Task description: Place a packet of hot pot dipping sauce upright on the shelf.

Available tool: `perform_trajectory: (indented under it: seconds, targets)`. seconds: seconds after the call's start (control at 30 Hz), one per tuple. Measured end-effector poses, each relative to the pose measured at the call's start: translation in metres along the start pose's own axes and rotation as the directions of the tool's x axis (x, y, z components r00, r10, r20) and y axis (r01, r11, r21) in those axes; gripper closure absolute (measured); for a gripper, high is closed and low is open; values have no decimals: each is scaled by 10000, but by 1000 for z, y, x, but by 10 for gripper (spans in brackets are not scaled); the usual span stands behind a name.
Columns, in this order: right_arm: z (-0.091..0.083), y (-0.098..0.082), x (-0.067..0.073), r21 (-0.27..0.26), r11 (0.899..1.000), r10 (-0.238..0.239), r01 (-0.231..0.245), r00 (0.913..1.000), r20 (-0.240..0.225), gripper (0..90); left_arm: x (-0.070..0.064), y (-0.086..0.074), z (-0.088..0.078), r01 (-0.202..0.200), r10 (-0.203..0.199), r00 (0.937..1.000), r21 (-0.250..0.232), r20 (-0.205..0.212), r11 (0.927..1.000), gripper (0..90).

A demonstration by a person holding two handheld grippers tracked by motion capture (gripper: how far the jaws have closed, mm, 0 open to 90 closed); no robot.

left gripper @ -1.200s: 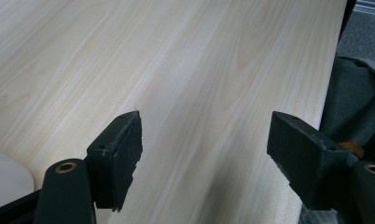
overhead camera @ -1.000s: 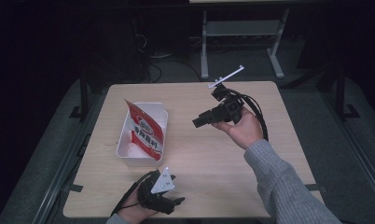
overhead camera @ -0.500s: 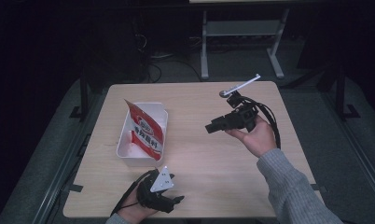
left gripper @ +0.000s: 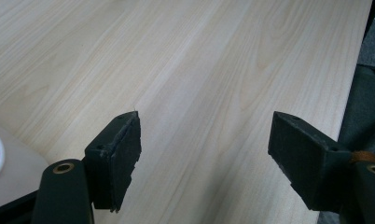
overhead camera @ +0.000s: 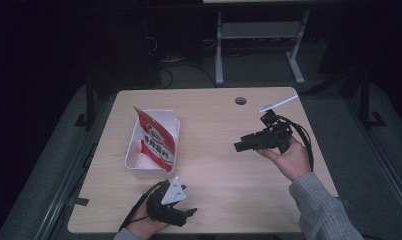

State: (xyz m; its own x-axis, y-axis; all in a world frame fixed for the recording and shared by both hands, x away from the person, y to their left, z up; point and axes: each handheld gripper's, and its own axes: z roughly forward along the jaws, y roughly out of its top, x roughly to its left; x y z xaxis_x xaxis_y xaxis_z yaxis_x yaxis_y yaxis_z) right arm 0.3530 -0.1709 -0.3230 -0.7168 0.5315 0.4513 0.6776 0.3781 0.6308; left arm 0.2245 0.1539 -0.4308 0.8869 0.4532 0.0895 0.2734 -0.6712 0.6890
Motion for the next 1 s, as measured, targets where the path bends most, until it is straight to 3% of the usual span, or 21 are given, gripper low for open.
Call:
perform_trajectory:
  seconds: [0.43,1.0]
  targets:
    - [-10,-43,-24,-220,9984,516,-513,9986,143,453,2,3,5,117,-117,9999,23,-6,9999,249]
    - [-20,-87,-38,-447,9944,966,-958,9952,179,454,3,6,5,247,-248,9997,-133,-63,9996,243]
